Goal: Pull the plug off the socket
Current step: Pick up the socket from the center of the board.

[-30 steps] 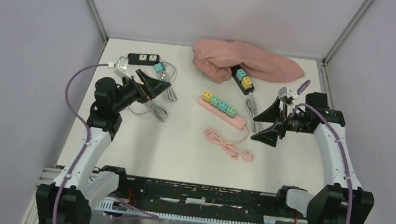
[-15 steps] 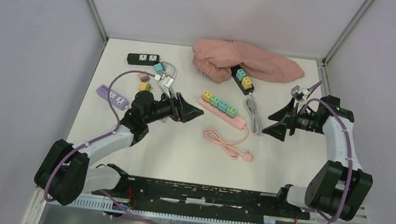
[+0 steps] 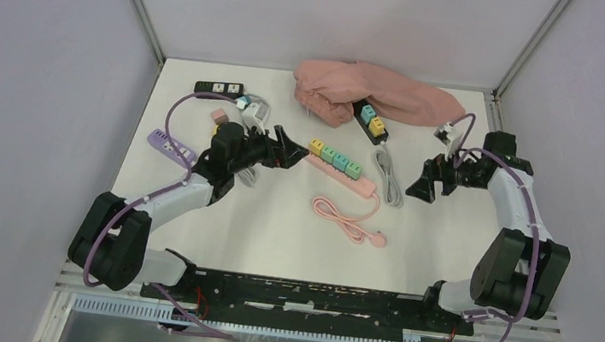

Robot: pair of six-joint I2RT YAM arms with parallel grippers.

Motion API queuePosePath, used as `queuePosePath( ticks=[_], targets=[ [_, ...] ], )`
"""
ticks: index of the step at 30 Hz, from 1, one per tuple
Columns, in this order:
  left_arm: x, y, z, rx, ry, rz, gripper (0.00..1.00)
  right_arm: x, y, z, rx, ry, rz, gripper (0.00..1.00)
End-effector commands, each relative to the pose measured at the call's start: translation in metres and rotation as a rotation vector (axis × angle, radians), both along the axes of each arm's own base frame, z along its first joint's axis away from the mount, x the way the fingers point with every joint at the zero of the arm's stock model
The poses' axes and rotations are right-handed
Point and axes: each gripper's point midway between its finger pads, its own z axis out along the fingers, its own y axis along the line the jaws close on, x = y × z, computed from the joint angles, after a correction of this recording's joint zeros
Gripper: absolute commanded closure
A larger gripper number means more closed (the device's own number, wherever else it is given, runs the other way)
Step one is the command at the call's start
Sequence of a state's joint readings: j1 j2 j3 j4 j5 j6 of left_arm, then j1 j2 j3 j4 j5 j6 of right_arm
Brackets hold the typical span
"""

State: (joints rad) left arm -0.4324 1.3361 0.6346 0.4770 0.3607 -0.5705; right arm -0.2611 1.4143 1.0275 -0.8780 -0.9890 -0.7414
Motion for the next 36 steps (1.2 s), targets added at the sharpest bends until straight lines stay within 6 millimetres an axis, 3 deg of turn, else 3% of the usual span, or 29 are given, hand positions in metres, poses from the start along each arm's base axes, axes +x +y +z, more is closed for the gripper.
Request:
queuePosePath(
  ticks=[1,3,6,9,12,19,26,34,36],
  targets=[
    [0.016,0.013,0.042,0.065,-0.118,0.050,0.05,0.087,-0.024,0.012,-0.243,-0.054,-0.242,0.00],
    [0.020,0.025,0.057,0.126,-0.143,0.095,0.04,0.114,-0.016,0.014,-0.330,-0.082,-0.250,0.00],
    [0.025,0.059,0.086,0.253,-0.199,0.236,0.03,0.155,0.004,0.016,-0.395,-0.165,-0.268,0.00],
    [0.015,0.081,0.112,0.374,-0.293,0.269,0.01,0.197,0.024,0.015,-0.397,-0.211,-0.304,0.00],
    [-0.001,0.096,0.107,0.506,-0.310,0.235,0.01,0.223,0.044,0.004,-0.428,-0.193,-0.320,0.00],
    [-0.025,0.136,0.065,0.651,-0.244,0.317,0.01,0.248,0.077,-0.044,-0.432,-0.097,-0.296,0.04],
    [-0.034,0.142,0.070,0.642,-0.278,0.335,0.01,0.270,0.078,-0.075,-0.466,-0.039,-0.334,0.22],
    [-0.035,0.142,0.069,0.646,-0.278,0.334,0.01,0.267,0.079,-0.101,-0.518,-0.016,-0.310,0.34],
    [-0.034,0.141,0.070,0.643,-0.278,0.331,0.01,0.266,0.077,-0.105,-0.532,-0.014,-0.305,0.42]
  ],
)
